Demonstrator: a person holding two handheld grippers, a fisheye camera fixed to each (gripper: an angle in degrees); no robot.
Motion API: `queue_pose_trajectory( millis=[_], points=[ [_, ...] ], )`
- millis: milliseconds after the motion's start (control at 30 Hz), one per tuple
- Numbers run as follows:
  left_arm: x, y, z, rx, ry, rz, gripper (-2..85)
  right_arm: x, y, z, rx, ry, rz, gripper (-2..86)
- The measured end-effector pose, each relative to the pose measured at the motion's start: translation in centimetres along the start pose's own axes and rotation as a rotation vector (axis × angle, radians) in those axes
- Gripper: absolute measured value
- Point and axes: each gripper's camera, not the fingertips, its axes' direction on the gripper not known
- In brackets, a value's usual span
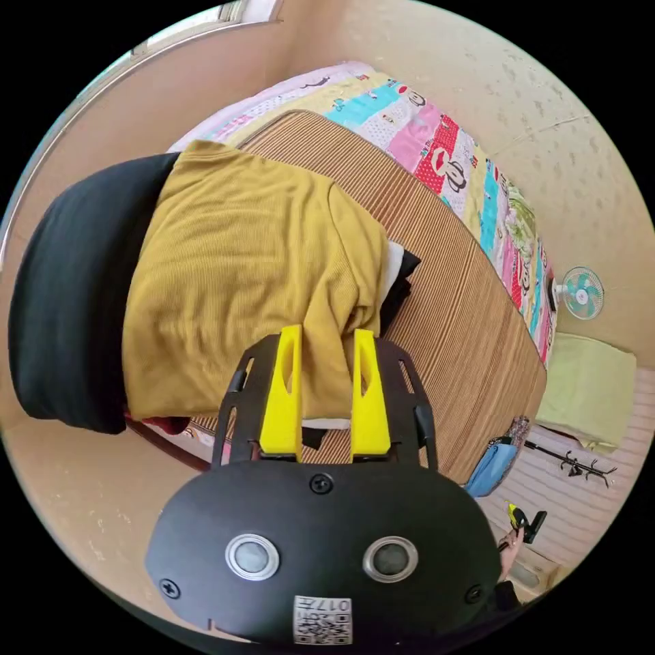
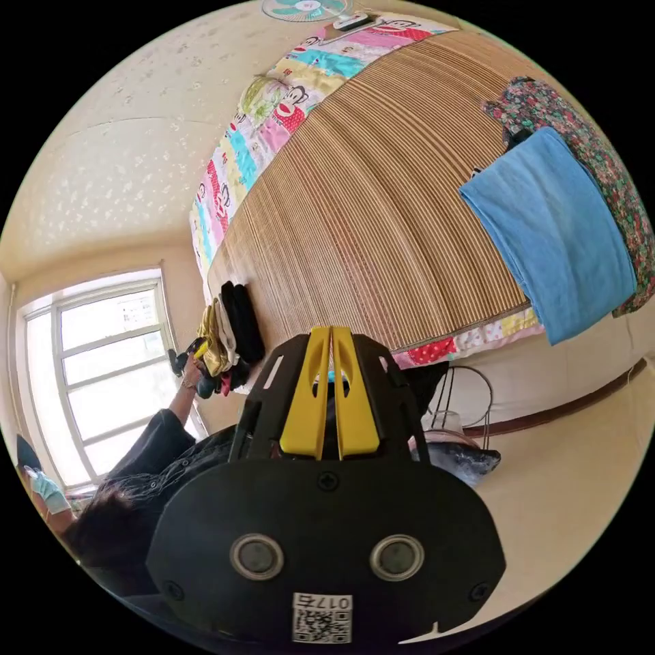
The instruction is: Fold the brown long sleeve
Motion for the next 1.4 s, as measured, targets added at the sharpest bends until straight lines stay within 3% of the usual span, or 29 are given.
queue_pose_trajectory(
  millis=[67, 133, 200, 233, 300, 467, 600, 767, 867, 1000, 1133, 1233, 1300, 1400],
  points=[
    [-0.6, 2.5, 1.4, 0.030, 0.008, -0.040, 7.3, -0.5, 1.6, 0.8, 0.009, 0.014, -0.011, 0.6],
    [-2.3, 5.0, 1.0, 0.063, 0.177, -0.093, 4.0, -0.9, 3.6, 1.1, 0.051, -0.029, -0.058, 0.6],
    [-5.8, 9.5, -1.8, 0.237, 0.578, -0.056, 3.2, -1.7, 6.7, 1.6, 0.111, -0.172, -0.213, 0.9],
    [-6.6, 10.6, -2.9, 0.286, 0.667, -0.036, 3.1, -1.9, 7.5, 1.7, 0.120, -0.220, -0.252, 1.0],
    [-7.7, 14.2, -9.0, 0.416, 0.793, 0.131, 2.5, -2.5, 10.2, 2.5, 0.143, -0.388, -0.398, 1.9],
    [-1.4, 24.6, -23.5, 0.642, 0.723, 0.679, 1.9, -5.6, 14.6, 3.5, 0.214, -0.442, -0.701, 7.2],
    [4.3, 35.3, -29.1, 0.794, 1.002, 1.167, 2.2, -9.3, 18.2, 4.4, 0.278, -0.393, -0.927, 10.8],
    [7.8, 42.0, -28.1, 0.819, 1.500, 1.356, 2.5, -14.6, 22.5, 5.8, 0.417, -0.256, -1.127, 13.5],
    [10.9, 44.9, -25.2, 0.716, 1.614, 1.371, 2.5, -17.6, 24.4, 9.1, 0.472, -0.243, -1.259, 14.0],
    [15.9, 49.4, -19.6, 0.491, 1.552, 1.382, 2.9, -21.6, 26.2, 18.4, 0.182, -0.205, -1.415, 11.2],
    [17.2, 52.5, -15.5, 0.369, 1.487, 1.391, 3.4, -19.5, 28.7, 20.2, 0.382, -0.093, -1.339, 4.4],
    [16.0, 53.9, -13.7, 0.355, 1.205, 1.274, 4.4, -16.5, 29.5, 17.0, 0.554, -0.157, -1.236, 3.5],
    [15.5, 55.6, -12.1, 0.395, 0.821, 1.168, 6.5, -15.2, 30.6, 15.5, 0.628, -0.231, -1.217, 3.2],
    [16.5, 57.2, -9.3, 0.375, 0.472, 1.052, 9.4, -15.4, 32.7, 15.5, 0.692, -0.213, -1.237, 3.1]
  ],
)
